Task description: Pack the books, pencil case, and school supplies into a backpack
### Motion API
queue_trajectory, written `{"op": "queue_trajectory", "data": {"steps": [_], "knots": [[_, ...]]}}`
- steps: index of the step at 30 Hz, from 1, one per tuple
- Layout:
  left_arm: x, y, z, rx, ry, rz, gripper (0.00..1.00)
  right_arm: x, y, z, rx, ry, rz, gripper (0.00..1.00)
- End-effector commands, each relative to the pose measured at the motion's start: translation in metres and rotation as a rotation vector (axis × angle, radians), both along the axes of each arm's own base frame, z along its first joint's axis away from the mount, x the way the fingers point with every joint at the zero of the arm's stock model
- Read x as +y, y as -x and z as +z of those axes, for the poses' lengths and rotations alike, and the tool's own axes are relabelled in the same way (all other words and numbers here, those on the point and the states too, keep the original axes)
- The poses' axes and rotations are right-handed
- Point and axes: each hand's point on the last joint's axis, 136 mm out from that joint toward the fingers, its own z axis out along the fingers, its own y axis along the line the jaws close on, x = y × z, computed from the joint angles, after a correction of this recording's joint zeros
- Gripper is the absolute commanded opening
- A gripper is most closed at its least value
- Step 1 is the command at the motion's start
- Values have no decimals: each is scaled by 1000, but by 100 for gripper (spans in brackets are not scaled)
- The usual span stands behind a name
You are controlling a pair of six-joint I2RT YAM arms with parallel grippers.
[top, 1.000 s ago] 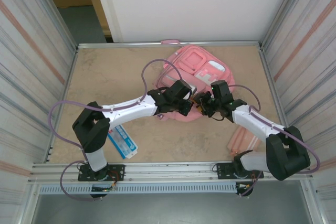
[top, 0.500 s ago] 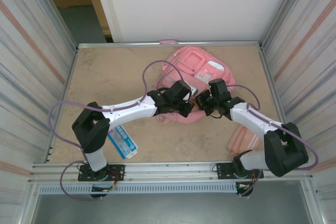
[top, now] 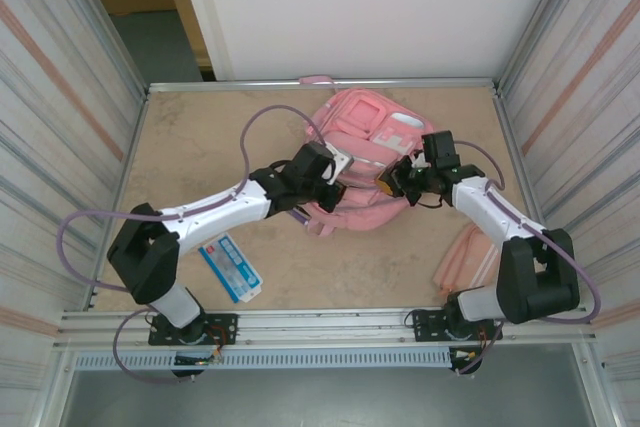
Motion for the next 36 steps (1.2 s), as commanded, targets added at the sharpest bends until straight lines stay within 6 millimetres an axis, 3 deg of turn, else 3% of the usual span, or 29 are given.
{"op": "queue_trajectory", "data": {"steps": [1, 3, 5, 8, 12, 16, 20, 23, 27, 32, 36], "knots": [[25, -10, 5, -68, -56, 25, 0, 2, -3, 12, -81, -54, 138, 6], [29, -15, -1, -64, -68, 31, 0, -5, -8, 8, -81, -46, 143, 14], [26, -15, -2, -52, -106, 37, 0, -17, -12, 3, -64, 14, 101, 32], [-10, 6, 10, -21, -70, -45, 0, -29, -7, 9, -53, 81, 6, 38], [-55, 30, 30, -9, 58, -125, 0, -38, 18, 10, 2, 149, -155, 47], [-78, 31, 33, 27, 104, -136, 0, -47, 46, 17, 19, 230, -261, 49], [-97, 35, 33, 87, 136, -146, 0, -43, 59, 21, -17, 250, -302, 48], [-111, 44, 37, 131, 166, -165, 0, -44, 71, 14, -2, 305, -352, 47], [-119, 57, 42, 92, 193, -177, 0, -43, 72, 0, 19, 293, -365, 46], [-116, 63, 34, 123, 201, -178, 0, -41, 69, -14, 38, 323, -342, 45], [-114, 66, 26, 140, 179, -185, 0, -39, 63, -10, 14, 376, -322, 44]]}}
